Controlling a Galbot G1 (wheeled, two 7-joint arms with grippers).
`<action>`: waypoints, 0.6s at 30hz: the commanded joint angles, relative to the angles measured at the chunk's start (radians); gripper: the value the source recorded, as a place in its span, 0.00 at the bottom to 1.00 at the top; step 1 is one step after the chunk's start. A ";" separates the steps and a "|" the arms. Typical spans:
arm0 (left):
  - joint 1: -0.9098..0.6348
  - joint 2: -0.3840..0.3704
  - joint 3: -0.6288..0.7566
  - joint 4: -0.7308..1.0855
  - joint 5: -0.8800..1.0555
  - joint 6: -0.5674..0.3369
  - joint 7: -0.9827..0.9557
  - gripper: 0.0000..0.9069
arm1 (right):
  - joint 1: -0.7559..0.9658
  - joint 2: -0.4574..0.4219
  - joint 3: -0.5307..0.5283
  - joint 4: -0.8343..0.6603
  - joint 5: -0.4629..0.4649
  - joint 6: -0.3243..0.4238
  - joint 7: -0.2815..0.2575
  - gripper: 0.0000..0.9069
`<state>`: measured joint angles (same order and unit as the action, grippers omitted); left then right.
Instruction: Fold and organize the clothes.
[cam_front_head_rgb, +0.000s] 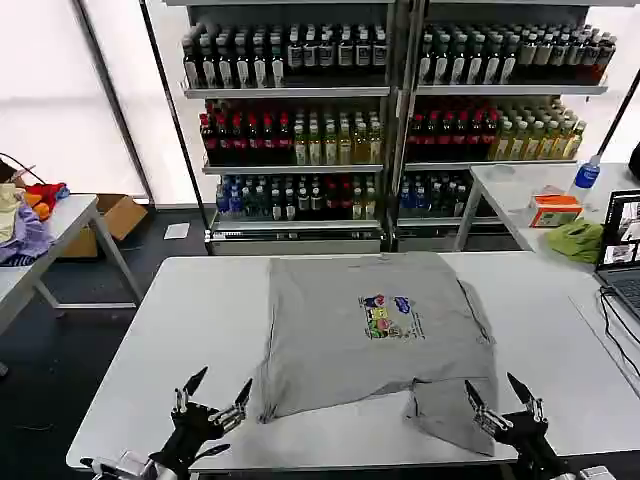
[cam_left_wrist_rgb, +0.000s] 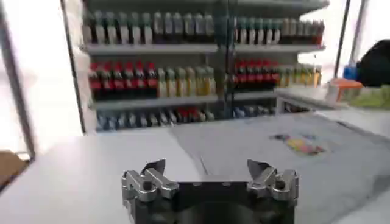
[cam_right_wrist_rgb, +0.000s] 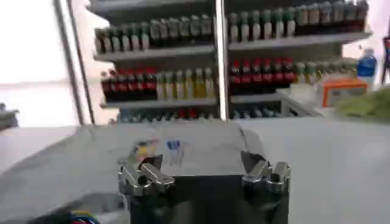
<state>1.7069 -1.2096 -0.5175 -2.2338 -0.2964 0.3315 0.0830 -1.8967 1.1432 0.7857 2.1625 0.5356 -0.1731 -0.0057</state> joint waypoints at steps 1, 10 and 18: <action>-0.069 0.048 0.191 0.050 -0.088 0.216 -0.150 1.00 | -0.075 0.014 -0.024 0.060 -0.003 -0.157 0.164 1.00; -0.122 -0.035 0.256 0.117 -0.036 0.144 -0.220 1.00 | -0.056 0.008 -0.045 0.032 0.041 -0.153 0.146 1.00; -0.128 -0.064 0.261 0.153 0.001 0.111 -0.214 1.00 | -0.023 0.011 -0.102 0.004 0.022 -0.163 0.121 0.43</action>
<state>1.6103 -1.2396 -0.3068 -2.1386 -0.3214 0.4604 -0.0853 -1.9160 1.1545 0.7201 2.1687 0.5539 -0.3033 0.0996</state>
